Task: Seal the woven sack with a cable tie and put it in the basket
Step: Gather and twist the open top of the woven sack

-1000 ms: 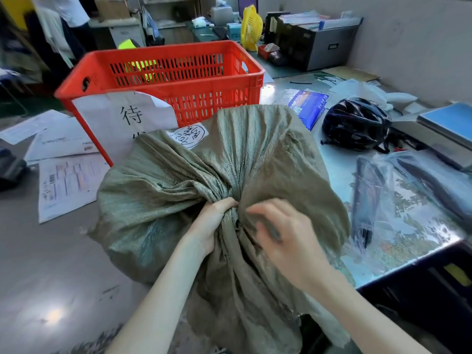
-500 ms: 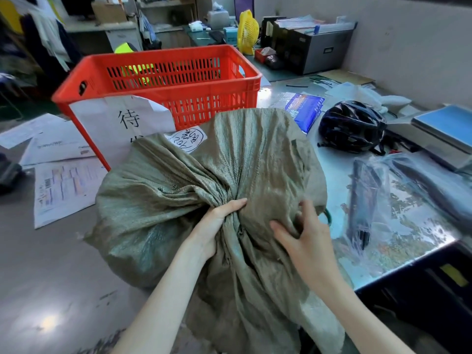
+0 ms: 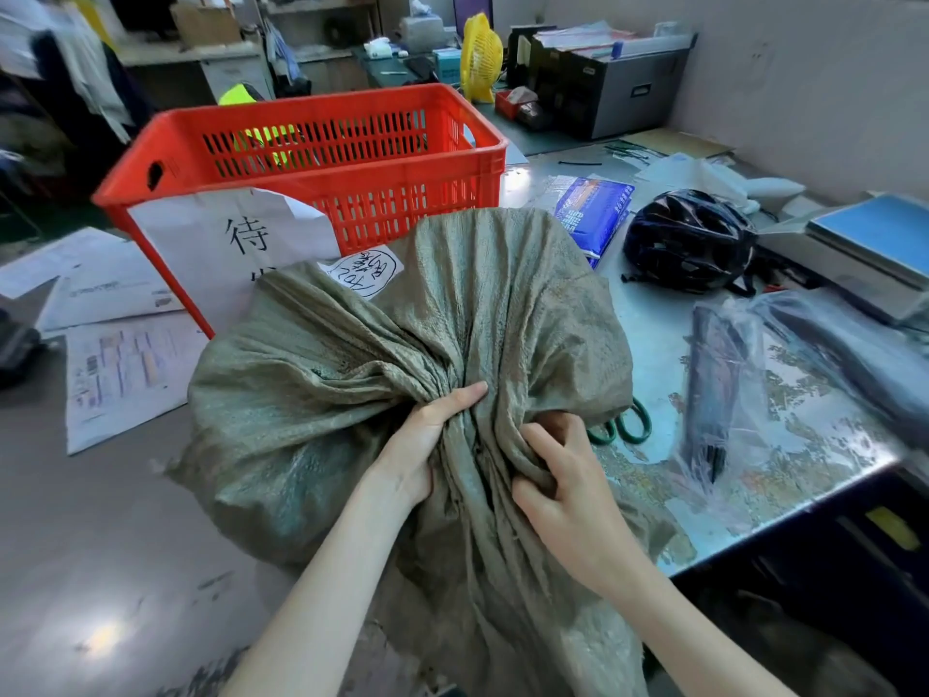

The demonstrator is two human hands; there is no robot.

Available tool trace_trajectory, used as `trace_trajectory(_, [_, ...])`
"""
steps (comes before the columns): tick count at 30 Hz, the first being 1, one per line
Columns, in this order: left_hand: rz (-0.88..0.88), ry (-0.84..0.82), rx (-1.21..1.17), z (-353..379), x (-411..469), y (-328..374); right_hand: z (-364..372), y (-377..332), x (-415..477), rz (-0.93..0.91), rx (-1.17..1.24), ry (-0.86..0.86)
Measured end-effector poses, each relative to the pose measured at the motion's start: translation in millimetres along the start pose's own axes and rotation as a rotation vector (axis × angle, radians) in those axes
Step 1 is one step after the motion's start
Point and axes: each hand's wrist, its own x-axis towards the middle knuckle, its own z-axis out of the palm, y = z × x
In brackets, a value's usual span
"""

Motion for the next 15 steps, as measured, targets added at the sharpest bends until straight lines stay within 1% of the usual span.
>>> trace_trajectory(5, [-0.034, -0.017, 0.067, -3, -1, 2, -1, -2, 2, -0.033, 0.100, -0.008])
trace_trajectory(11, [-0.058, -0.058, 0.100, -1, -2, 5, -6, -9, 18, -0.177, 0.230, -0.094])
trace_trajectory(13, [-0.060, -0.058, 0.093, -2, -2, 5, -4, -9, 23, -0.222, 0.175, -0.129])
trace_trajectory(15, [-0.038, -0.056, 0.077, -4, -1, 4, 1, -7, 25, -0.234, 0.027, -0.146])
